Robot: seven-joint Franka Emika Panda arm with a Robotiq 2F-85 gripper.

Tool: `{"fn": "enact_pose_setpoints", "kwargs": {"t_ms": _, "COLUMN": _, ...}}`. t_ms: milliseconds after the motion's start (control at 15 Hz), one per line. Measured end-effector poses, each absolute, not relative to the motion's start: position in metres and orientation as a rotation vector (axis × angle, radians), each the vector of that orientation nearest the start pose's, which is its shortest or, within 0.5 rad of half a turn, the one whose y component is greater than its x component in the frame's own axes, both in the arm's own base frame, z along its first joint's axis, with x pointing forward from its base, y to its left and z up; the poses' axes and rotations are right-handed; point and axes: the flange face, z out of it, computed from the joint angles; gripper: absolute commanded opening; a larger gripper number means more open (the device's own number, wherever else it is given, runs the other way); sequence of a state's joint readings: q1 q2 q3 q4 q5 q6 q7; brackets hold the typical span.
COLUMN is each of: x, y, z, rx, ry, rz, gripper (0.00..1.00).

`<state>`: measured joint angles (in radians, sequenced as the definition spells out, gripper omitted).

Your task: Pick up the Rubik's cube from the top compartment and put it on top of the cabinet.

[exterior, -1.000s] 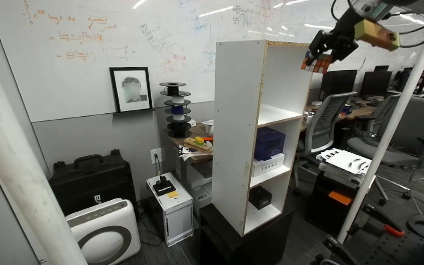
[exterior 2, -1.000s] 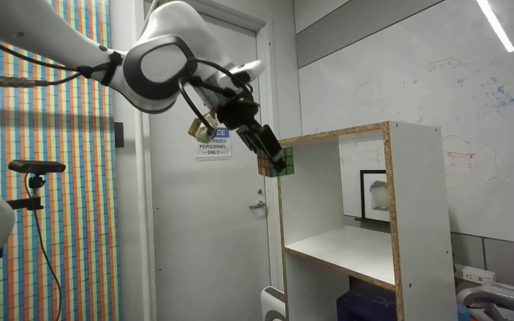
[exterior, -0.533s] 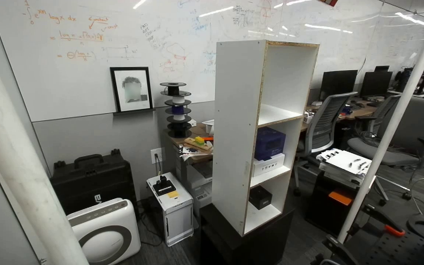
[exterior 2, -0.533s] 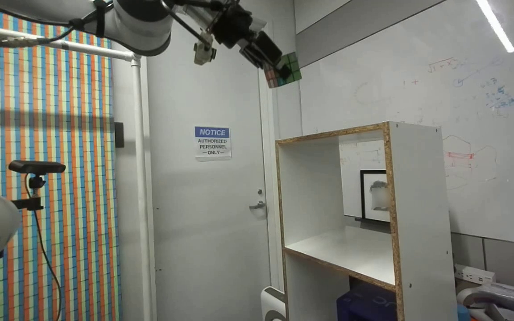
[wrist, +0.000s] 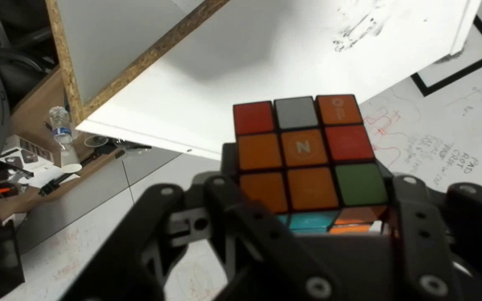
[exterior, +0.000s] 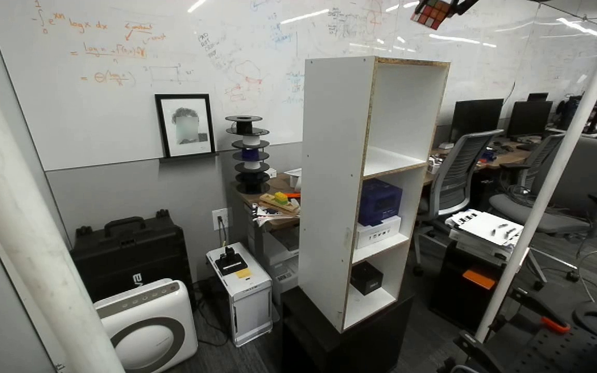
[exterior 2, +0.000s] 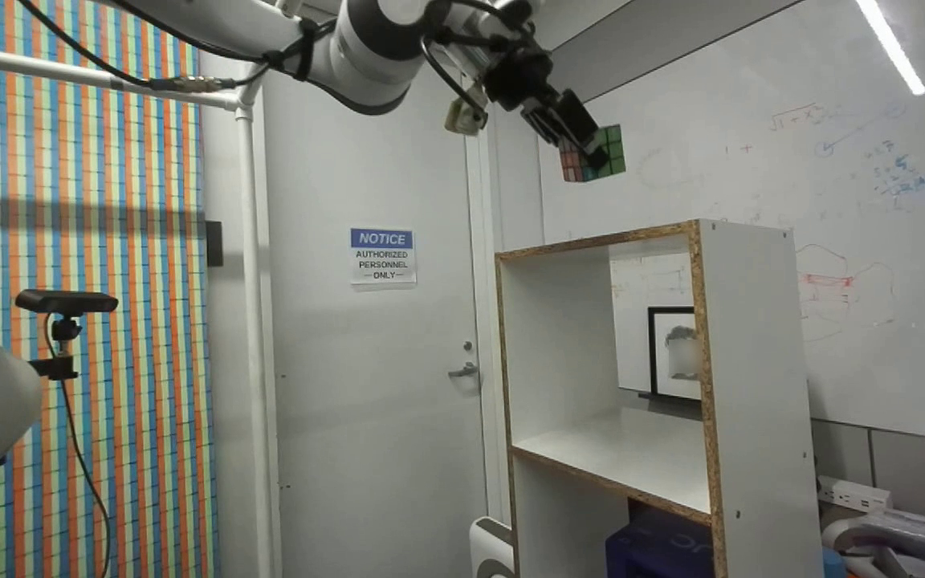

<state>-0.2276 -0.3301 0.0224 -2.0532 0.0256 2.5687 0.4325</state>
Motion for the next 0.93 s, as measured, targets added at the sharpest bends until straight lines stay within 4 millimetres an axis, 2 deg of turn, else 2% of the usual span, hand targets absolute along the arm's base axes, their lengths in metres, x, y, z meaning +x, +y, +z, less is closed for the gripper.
{"fn": "enact_pose_setpoints", "kwargs": {"t_ms": 133, "x": 0.524, "y": -0.105, "z": 0.655, "rx": -2.646, "ry": 0.913, "rz": -1.166, "gripper": 0.39}}
{"fn": "enact_pose_setpoints", "kwargs": {"t_ms": 267, "x": 0.547, "y": -0.105, "z": 0.638, "rx": -2.668, "ry": 0.925, "rz": -1.108, "gripper": 0.89}}
{"fn": "enact_pose_setpoints", "kwargs": {"t_ms": 333, "x": 0.555, "y": -0.103, "z": 0.632, "rx": -2.683, "ry": 0.935, "rz": -1.076, "gripper": 0.9}}
{"fn": "enact_pose_setpoints", "kwargs": {"t_ms": 467, "x": 0.564, "y": -0.096, "z": 0.627, "rx": -2.708, "ry": 0.958, "rz": -1.025, "gripper": 1.0}}
{"fn": "enact_pose_setpoints", "kwargs": {"t_ms": 600, "x": 0.565, "y": -0.087, "z": 0.634, "rx": -2.729, "ry": 0.963, "rz": -0.976, "gripper": 1.0}}
{"fn": "enact_pose_setpoints", "kwargs": {"t_ms": 800, "x": 0.551, "y": -0.068, "z": 0.655, "rx": -2.761, "ry": 0.931, "rz": -0.936, "gripper": 1.0}}
{"fn": "enact_pose_setpoints", "kwargs": {"t_ms": 933, "x": 0.53, "y": -0.054, "z": 0.67, "rx": -2.796, "ry": 0.909, "rz": -0.87, "gripper": 1.0}}
